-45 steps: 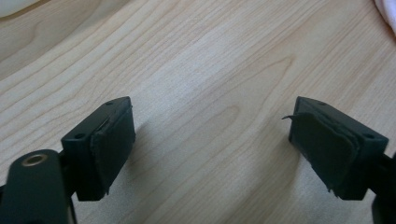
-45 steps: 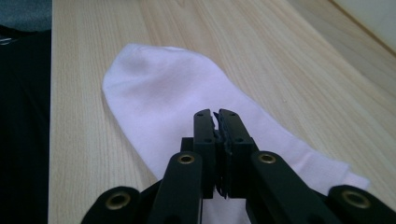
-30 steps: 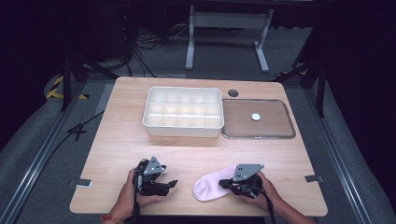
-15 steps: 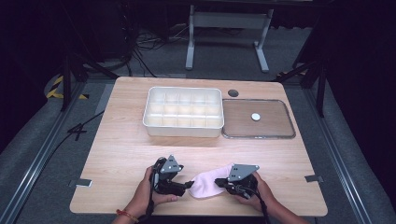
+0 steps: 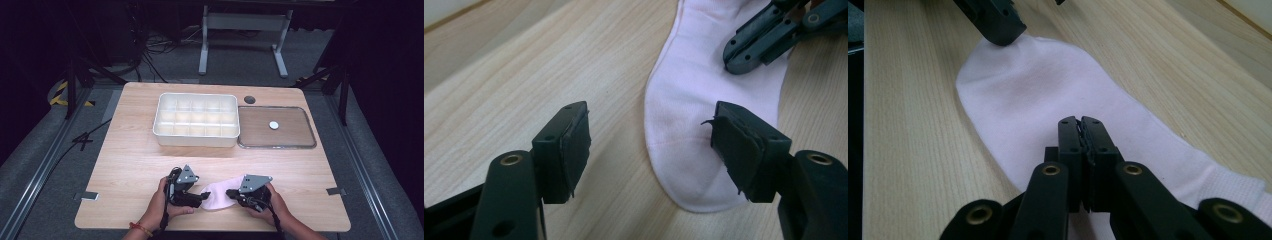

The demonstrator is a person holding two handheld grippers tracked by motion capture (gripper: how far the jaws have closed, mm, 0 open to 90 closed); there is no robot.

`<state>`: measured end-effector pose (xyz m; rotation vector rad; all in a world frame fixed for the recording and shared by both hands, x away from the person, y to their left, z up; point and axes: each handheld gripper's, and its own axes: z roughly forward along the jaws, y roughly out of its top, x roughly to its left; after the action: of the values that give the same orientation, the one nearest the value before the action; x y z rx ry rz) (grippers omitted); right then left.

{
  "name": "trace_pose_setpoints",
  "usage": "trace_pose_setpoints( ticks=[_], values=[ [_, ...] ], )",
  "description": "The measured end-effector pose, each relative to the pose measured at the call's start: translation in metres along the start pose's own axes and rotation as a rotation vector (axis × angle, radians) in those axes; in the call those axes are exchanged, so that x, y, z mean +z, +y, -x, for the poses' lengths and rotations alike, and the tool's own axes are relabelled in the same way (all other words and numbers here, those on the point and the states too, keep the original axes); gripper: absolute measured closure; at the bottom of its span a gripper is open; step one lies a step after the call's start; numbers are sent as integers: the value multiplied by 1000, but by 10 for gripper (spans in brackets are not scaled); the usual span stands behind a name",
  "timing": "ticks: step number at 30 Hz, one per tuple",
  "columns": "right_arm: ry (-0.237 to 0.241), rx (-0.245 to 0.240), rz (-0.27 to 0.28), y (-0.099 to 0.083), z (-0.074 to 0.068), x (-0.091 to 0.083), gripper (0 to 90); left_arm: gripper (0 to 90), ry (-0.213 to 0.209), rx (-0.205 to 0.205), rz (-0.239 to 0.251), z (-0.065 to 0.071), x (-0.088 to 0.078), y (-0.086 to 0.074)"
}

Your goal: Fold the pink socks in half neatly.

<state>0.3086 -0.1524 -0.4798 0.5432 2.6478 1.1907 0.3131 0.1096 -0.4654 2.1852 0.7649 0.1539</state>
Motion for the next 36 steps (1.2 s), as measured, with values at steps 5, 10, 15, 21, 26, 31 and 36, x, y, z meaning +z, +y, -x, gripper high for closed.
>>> trace_pose_setpoints(
  ticks=[5,10,15,21,26,31,36],
  values=[
    [-3,3,2,0,0,0,882,317,-5,12,-9,2,6,1],
    [-5,-3,1,0,0,0,881,317,2,40,-54,4,16,0],
    [-5,-3,0,0,-1,0,881,309,29,58,-65,7,19,-2],
    [-9,-17,-2,0,-2,0,881,315,50,82,-76,10,20,-1],
    [-12,-31,-1,1,-2,1,879,404,33,98,-101,12,19,2],
    [-15,-38,-8,2,-3,2,880,561,20,88,-112,10,19,6],
    [-14,-48,-18,6,-3,5,880,720,-6,71,-115,6,19,8]
  ],
)
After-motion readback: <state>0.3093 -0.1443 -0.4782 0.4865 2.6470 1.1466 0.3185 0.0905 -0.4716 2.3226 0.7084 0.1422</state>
